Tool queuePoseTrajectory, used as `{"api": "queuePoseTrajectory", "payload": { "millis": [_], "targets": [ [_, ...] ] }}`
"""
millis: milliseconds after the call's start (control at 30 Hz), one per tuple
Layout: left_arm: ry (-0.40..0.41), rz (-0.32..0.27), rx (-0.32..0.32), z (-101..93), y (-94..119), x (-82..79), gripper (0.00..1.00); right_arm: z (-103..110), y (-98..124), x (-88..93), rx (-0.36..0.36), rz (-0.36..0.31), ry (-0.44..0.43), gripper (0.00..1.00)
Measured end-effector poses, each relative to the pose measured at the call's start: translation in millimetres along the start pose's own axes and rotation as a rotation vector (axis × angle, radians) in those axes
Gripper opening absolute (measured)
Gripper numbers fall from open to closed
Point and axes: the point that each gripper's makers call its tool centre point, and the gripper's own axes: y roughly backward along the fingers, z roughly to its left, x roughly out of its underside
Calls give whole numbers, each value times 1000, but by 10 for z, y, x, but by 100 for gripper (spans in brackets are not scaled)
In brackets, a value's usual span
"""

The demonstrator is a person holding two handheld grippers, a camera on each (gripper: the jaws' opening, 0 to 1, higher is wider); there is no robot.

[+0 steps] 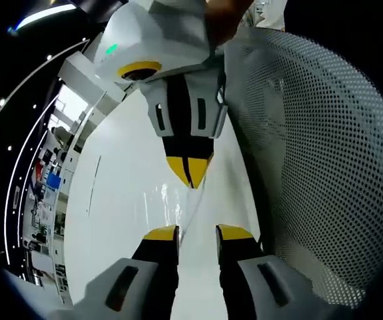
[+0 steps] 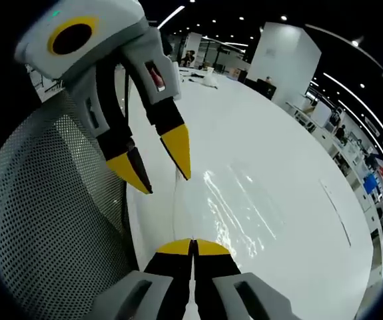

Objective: Open the resealable bag by pulling the two sides of the seal apart until the entire bag opening is separated and visibly accessible.

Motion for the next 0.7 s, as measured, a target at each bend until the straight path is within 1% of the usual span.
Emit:
{"api": "queuePoseTrajectory", "payload": {
  "millis": [67, 133, 200, 400, 500, 600, 700],
  "targets": [
    [1, -14, -14, 1, 15, -57, 17, 15, -1, -27, -4, -2, 4, 0],
    [-5, -18, -17, -6, 20, -93, 17, 26, -17, -49, -9, -5, 5, 0],
    [-22, -22, -38, 15, 21, -124, 17, 32, -19, -68, -10, -8, 6, 0],
    [-45, -28, -30, -14, -10, -132, 15, 43, -13, -106, -17, -16, 14, 0],
    [-43, -38, -21, -30, -12, -169, 14, 33, 0, -121, -13, -18, 7, 0],
    [-68, -26, -14, -56, -36, -174, 13, 42, 23, -178, -10, -32, 1, 0],
    [-91, -10, -6, -79, -71, -135, 14, 60, 30, -223, -13, -43, 2, 0]
  ]
}}
